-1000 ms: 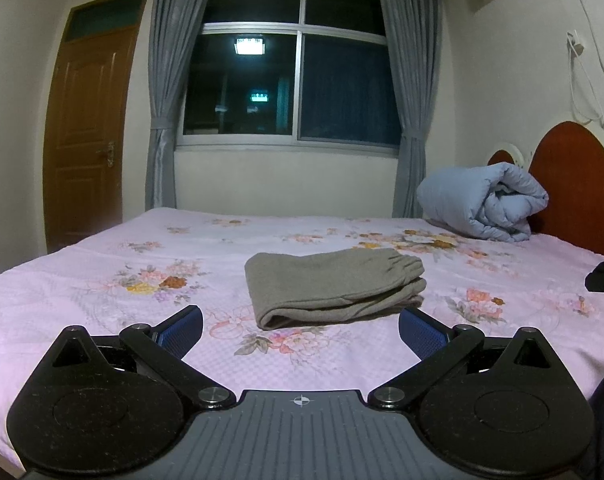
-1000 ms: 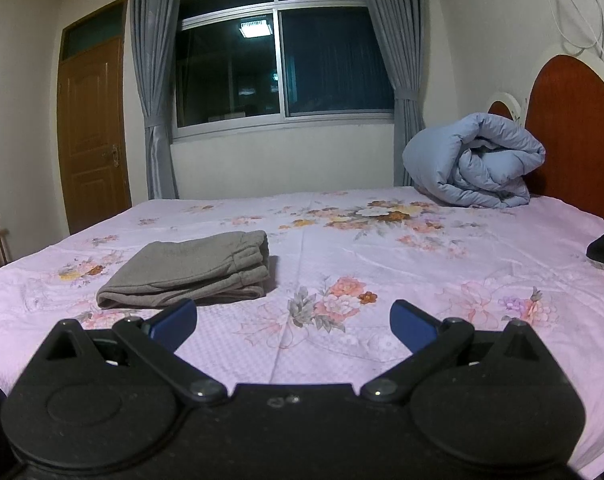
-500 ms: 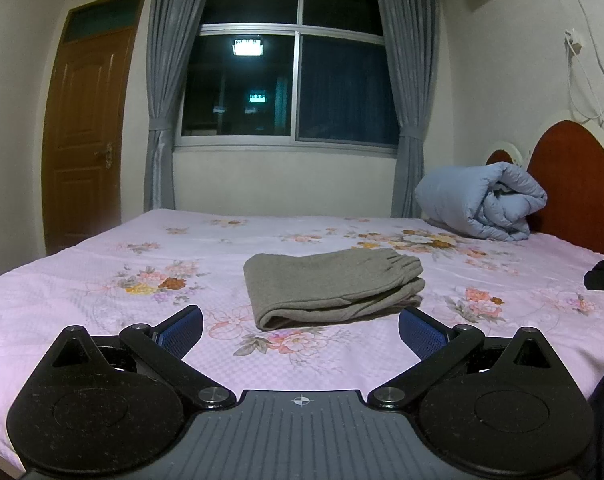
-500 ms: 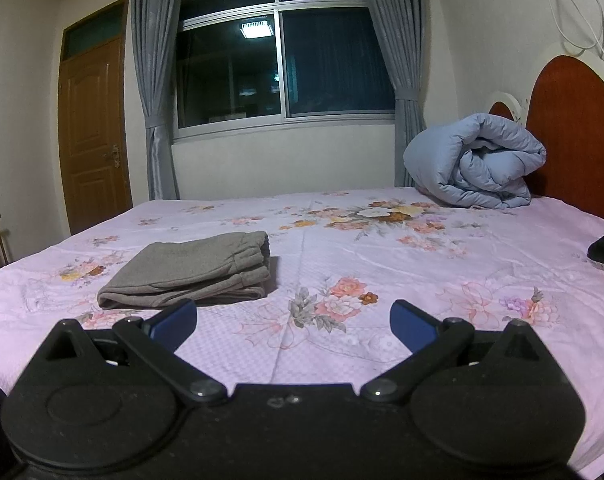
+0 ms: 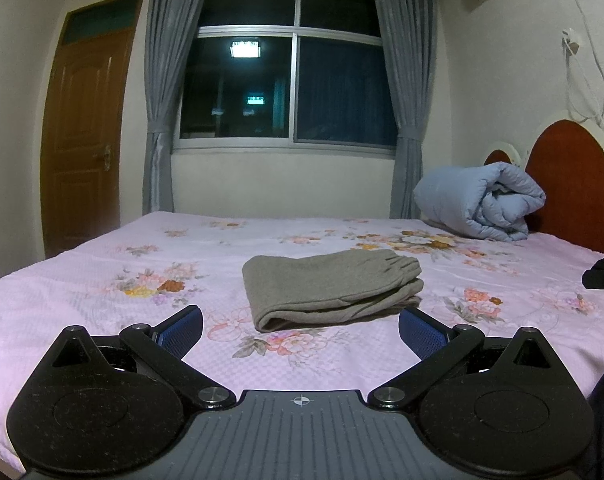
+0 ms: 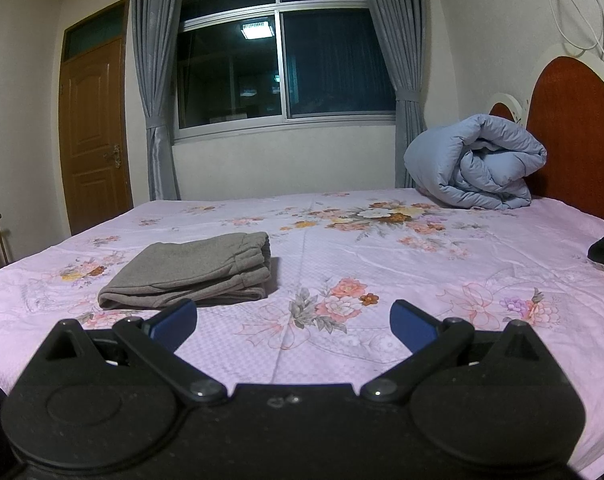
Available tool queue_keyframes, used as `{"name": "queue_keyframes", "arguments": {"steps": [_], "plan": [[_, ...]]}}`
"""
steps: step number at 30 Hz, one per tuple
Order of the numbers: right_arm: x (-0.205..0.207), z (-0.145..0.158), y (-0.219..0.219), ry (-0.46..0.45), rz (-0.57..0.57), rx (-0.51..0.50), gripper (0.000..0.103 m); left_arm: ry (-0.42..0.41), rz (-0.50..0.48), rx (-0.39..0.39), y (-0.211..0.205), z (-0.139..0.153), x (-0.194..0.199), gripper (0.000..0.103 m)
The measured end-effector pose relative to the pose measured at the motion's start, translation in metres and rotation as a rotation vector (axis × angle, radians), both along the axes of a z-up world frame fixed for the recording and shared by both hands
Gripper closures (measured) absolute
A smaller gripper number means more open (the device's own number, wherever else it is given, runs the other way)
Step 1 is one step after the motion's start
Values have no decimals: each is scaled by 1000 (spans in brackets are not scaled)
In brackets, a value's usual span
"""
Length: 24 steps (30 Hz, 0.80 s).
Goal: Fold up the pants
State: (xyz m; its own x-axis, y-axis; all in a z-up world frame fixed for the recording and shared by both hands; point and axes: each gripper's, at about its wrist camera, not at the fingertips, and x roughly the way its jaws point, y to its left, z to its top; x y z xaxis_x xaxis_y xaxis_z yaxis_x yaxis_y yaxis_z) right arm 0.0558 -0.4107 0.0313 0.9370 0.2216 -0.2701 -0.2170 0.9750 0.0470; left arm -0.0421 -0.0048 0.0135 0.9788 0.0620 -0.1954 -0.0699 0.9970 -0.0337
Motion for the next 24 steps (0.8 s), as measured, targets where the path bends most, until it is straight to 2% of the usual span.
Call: {"name": "queue_keyframes", "arguments": {"steps": [14,18,24], "plan": [[0,0,0,0,-1,-1,6,1,-10,8,6,0,1,0],[0,0,0,0,0,-1,6,-15,-63,4,7,0,1,0],[0,0,1,0,-1,-1,6,-4,-75,29,3,-1,4,0]]}}
